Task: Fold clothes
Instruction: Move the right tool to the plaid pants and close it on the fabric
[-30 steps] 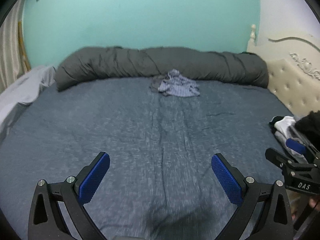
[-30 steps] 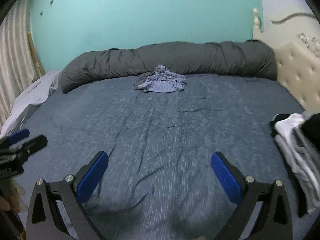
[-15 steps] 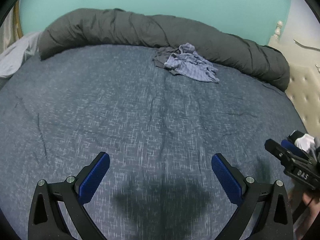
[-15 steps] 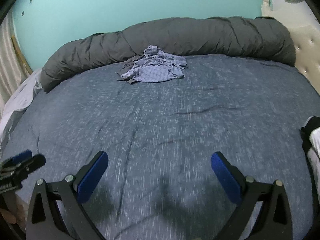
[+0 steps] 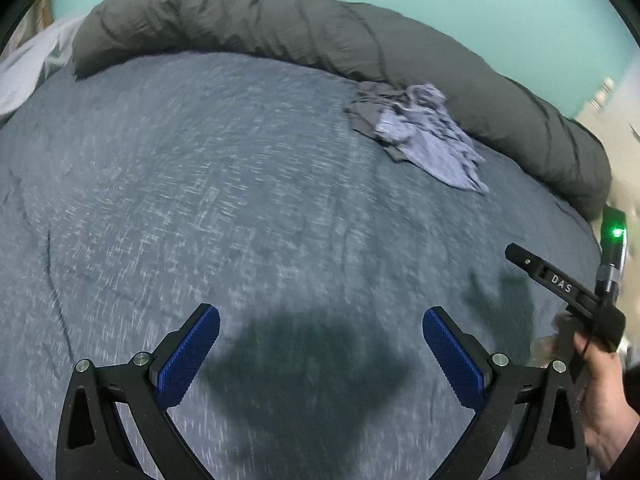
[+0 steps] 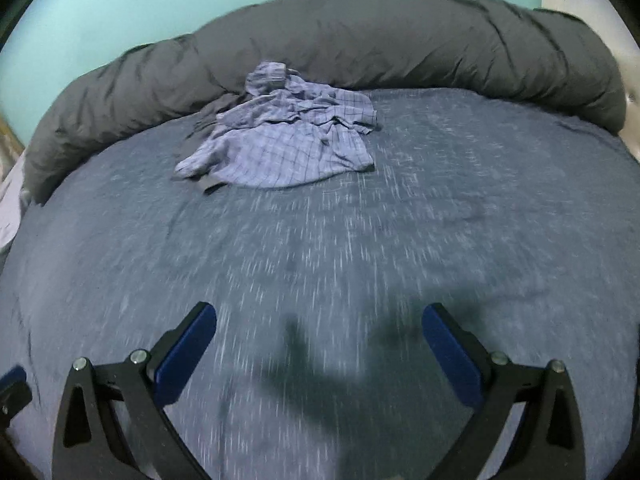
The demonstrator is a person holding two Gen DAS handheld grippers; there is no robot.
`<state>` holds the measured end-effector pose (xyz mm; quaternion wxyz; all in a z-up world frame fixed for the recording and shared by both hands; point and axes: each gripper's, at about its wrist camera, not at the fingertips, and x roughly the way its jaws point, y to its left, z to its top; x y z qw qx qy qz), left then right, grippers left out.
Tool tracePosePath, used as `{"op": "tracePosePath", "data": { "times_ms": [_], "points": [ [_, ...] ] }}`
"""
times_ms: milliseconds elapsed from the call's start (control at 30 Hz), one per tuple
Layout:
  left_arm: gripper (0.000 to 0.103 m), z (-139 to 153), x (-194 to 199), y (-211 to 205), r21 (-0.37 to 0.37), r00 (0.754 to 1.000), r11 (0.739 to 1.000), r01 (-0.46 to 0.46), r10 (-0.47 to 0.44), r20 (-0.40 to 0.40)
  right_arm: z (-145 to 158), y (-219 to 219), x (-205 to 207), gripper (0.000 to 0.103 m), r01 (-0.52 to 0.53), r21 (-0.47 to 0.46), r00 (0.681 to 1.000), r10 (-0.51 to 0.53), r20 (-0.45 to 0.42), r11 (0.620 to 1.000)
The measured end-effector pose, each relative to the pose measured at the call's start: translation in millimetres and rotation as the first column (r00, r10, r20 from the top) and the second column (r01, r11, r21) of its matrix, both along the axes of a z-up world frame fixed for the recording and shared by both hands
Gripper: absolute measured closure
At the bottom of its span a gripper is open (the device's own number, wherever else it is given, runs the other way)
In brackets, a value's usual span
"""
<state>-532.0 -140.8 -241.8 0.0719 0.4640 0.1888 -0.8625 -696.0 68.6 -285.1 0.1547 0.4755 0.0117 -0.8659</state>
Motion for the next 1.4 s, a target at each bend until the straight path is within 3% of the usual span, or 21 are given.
{"op": "tracePosePath", "data": {
  "times_ms": [233,367,600,633,700,733,800,867,933,1100,1233,1267,1300,1333,1400],
  "points": [
    [0.0,-21,-42,-29,0.031,0.998,0.998,-0.054,0.053,0.037,-14,-34,-60,0.001,-0.029,0.078,0.999,0.031,-0.03,0.997],
    [0.0,-33,-53,-41,0.042,0.997,0.997,-0.063,0.062,0.042,-19,-51,-84,0.02,-0.065,0.124,0.997,0.071,-0.042,0.99],
    [0.0,-50,-56,-51,0.044,0.998,0.998,-0.054,0.052,0.045,-39,-72,-109,0.036,-0.112,0.091,0.994,0.113,-0.009,0.99],
    [0.0,-51,-55,-51,0.04,0.998,0.998,-0.052,0.051,0.048,-42,-74,-111,0.04,-0.113,0.079,0.993,0.114,-0.005,0.99],
    [0.0,-53,-53,-52,0.036,0.998,0.998,-0.048,0.047,0.044,-48,-79,-113,0.063,-0.122,0.086,0.992,0.122,0.006,0.989],
    [0.0,-53,-51,-52,0.034,0.998,0.998,-0.046,0.044,0.042,-49,-82,-112,0.067,-0.127,0.095,0.992,0.128,0.004,0.987],
    [0.0,-54,-48,-52,0.03,0.999,0.999,-0.04,0.039,0.037,-48,-84,-109,0.088,-0.136,0.097,0.99,0.138,-0.011,0.986],
    [0.0,-54,-43,-52,0.028,0.999,0.999,-0.03,0.03,0.031,-42,-85,-105,0.098,-0.145,0.098,0.988,0.149,-0.04,0.985],
    [0.0,-53,-39,-51,0.016,1.0,1.0,-0.02,0.02,0.024,-35,-82,-100,0.102,-0.15,0.087,0.986,0.156,-0.064,0.985],
    [0.0,-49,-26,-57,0.018,0.999,0.999,-0.031,0.031,0.02,-19,-71,-85,0.103,-0.159,0.066,0.982,0.165,-0.093,0.985],
    [0.0,-44,-14,-57,0.022,0.999,0.999,-0.029,0.029,0.018,-24,-66,-89,0.099,-0.142,0.023,0.989,0.143,-0.046,0.99],
    [0.0,-43,-11,-58,0.021,0.999,0.999,-0.032,0.031,0.018,-27,-67,-92,0.075,-0.134,0.027,0.99,0.135,-0.044,0.991],
    [0.0,-43,-9,-58,0.022,0.999,0.999,-0.035,0.035,0.018,-30,-68,-94,0.041,-0.126,0.03,0.991,0.127,-0.042,0.992],
    [0.0,-44,-8,-58,0.027,0.999,0.999,-0.039,0.039,0.02,-33,-69,-96,0.034,-0.118,0.034,0.992,0.12,-0.04,0.992],
    [0.0,-48,-6,-59,0.035,0.999,0.999,-0.037,0.036,0.024,-39,-72,-101,0.033,-0.102,0.041,0.994,0.104,-0.036,0.994]
  ]
}}
